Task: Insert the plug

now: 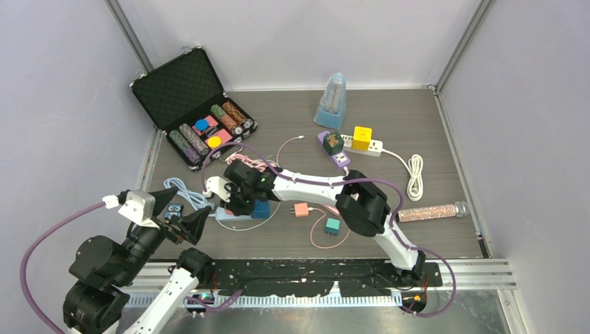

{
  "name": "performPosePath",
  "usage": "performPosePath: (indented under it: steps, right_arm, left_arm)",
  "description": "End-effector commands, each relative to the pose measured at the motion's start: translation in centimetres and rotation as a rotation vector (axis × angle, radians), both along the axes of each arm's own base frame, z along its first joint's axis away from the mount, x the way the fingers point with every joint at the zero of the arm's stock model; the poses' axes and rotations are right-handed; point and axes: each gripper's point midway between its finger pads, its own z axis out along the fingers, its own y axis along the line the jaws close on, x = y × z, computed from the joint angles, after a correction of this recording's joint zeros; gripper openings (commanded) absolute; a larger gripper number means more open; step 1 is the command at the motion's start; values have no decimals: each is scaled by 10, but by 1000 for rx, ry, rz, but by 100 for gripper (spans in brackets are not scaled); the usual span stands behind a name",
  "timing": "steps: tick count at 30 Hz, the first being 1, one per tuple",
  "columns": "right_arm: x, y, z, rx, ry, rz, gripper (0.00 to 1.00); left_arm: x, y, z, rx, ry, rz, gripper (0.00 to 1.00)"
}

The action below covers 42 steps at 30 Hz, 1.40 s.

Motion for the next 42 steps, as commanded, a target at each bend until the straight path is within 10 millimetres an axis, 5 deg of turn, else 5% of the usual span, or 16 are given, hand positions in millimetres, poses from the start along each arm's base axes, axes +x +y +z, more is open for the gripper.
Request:
performPosePath:
  steps: [1, 6, 13, 36, 42]
  right_arm:
    - [5, -1, 3, -16, 2, -87, 26]
    - [14, 12, 49, 73, -35, -111, 62]
    - [13, 18, 86, 136, -48, -96, 70]
    - [7, 0, 36, -99, -31, -10, 36]
    - [4, 0, 28, -109, -17, 0, 9]
  left_arm:
    - [3, 1, 12, -16, -49, 11, 100]
    - [2, 1, 11, -15, -48, 10, 100]
    - [1, 2, 12, -15, -51, 11, 100]
    - [5, 7, 7, -7, -45, 47, 100]
    - [5, 8, 8, -7, -46, 49, 100]
